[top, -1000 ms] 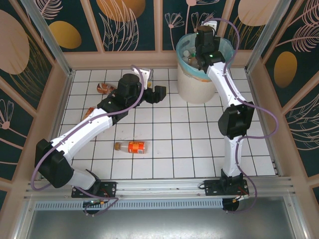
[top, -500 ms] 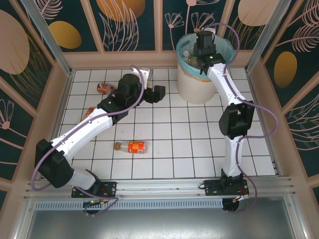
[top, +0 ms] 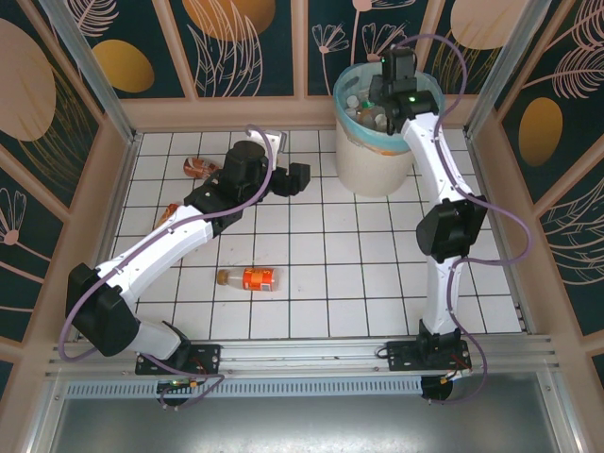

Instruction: Put the plastic bottles in the bin

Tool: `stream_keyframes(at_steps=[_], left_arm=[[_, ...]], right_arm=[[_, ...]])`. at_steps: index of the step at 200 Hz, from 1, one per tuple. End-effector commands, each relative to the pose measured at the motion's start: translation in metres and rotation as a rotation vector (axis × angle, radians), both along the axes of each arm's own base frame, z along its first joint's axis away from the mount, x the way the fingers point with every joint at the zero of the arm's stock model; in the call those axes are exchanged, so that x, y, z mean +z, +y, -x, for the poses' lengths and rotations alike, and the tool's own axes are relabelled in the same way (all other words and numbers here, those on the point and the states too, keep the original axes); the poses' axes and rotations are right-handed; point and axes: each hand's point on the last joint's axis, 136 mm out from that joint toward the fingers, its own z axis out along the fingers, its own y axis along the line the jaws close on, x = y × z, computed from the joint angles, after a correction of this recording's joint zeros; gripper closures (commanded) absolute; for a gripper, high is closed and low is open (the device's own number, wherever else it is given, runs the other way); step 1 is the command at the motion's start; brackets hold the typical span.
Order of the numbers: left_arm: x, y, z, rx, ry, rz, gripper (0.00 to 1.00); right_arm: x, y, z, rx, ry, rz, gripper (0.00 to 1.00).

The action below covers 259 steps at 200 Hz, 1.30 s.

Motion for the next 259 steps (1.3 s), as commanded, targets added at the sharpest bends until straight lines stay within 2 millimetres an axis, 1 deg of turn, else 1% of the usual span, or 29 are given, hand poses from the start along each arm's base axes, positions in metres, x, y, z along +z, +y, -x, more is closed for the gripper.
stream_keyframes(at_steps=[1, 16, 25, 32, 45, 52, 55, 59, 75, 86, 89, 92, 96, 115, 120, 131, 143, 163, 178, 189, 200, 216, 228, 237, 246, 259], left_arm=[[0.020, 0.012, 0.003, 0.066, -0.002, 0.040, 0.17], [0.023, 0.021, 0.012, 0.089, 0.010, 0.076, 0.17], [0.022, 0.030, 0.018, 0.121, 0.018, 0.092, 0.17], [0.021, 0.039, 0.023, 0.148, 0.026, 0.104, 0.17], [0.016, 0.055, 0.033, 0.201, 0.046, 0.111, 0.16], [0.011, 0.065, 0.038, 0.233, 0.060, 0.106, 0.16], [0.009, 0.069, 0.041, 0.246, 0.069, 0.106, 0.16], [0.005, 0.074, 0.044, 0.266, 0.080, 0.101, 0.16], [-0.015, 0.097, 0.057, 0.350, 0.130, 0.086, 0.16], [-0.032, 0.112, 0.067, 0.409, 0.168, 0.090, 0.16], [-0.034, 0.116, 0.069, 0.424, 0.174, 0.096, 0.16], [-0.044, 0.121, 0.074, 0.438, 0.193, 0.090, 0.16], [-0.053, 0.126, 0.078, 0.455, 0.210, 0.090, 0.16], [-0.082, 0.148, 0.100, 0.528, 0.273, 0.103, 0.17], [-0.091, 0.154, 0.106, 0.545, 0.290, 0.101, 0.17], [-0.105, 0.165, 0.118, 0.582, 0.325, 0.104, 0.17], [-0.118, 0.176, 0.130, 0.613, 0.359, 0.104, 0.18], [-0.130, 0.195, 0.147, 0.681, 0.392, 0.107, 0.18], [-0.132, 0.208, 0.155, 0.730, 0.389, 0.125, 0.18], [-0.130, 0.216, 0.159, 0.762, 0.380, 0.138, 0.19], [-0.121, 0.224, 0.161, 0.795, 0.357, 0.147, 0.19], [-0.106, 0.239, 0.162, 0.854, 0.309, 0.129, 0.19], [-0.093, 0.246, 0.162, 0.884, 0.272, 0.132, 0.19], [-0.088, 0.253, 0.166, 0.904, 0.265, 0.114, 0.18], [-0.083, 0.257, 0.167, 0.915, 0.256, 0.123, 0.18], [-0.081, 0.261, 0.170, 0.929, 0.252, 0.133, 0.18]], right_arm=[[0.077, 0.015, 0.030, 0.051, -0.137, -0.032, 0.52], [0.104, 0.029, 0.049, 0.088, -0.189, -0.021, 0.50], [0.113, 0.043, 0.062, 0.127, -0.210, -0.014, 0.49], [0.118, 0.059, 0.073, 0.169, -0.225, -0.002, 0.49], [0.117, 0.094, 0.094, 0.265, -0.239, 0.027, 0.49], [0.110, 0.117, 0.107, 0.336, -0.238, 0.040, 0.49], [0.107, 0.123, 0.112, 0.359, -0.237, 0.046, 0.49], [0.104, 0.139, 0.122, 0.407, -0.239, 0.046, 0.49], [0.080, 0.184, 0.154, 0.546, -0.227, 0.038, 0.51], [0.063, 0.208, 0.175, 0.631, -0.220, 0.015, 0.51], [0.057, 0.214, 0.181, 0.654, -0.215, 0.008, 0.51], [0.053, 0.220, 0.186, 0.677, -0.211, 0.000, 0.51], [0.044, 0.228, 0.193, 0.713, -0.200, -0.009, 0.51], [0.005, 0.259, 0.222, 0.828, -0.135, -0.051, 0.52], [-0.006, 0.270, 0.232, 0.885, -0.111, -0.066, 0.52], [-0.030, 0.286, 0.249, 0.957, -0.055, -0.072, 0.52], [-0.057, 0.298, 0.260, 0.986, 0.014, -0.080, 0.51], [-0.094, 0.317, 0.282, 1.067, 0.130, -0.120, 0.49], [-0.117, 0.333, 0.301, 1.136, 0.204, -0.131, 0.47], [-0.131, 0.348, 0.320, 1.198, 0.248, -0.126, 0.44], [-0.145, 0.363, 0.337, 1.249, 0.281, -0.103, 0.41], [-0.166, 0.381, 0.356, 1.292, 0.323, -0.038, 0.39], [-0.182, 0.393, 0.367, 1.316, 0.354, 0.013, 0.38], [-0.193, 0.400, 0.372, 1.328, 0.374, 0.047, 0.38], [-0.204, 0.405, 0.374, 1.333, 0.391, 0.079, 0.37], [-0.220, 0.412, 0.379, 1.350, 0.418, 0.119, 0.37]])
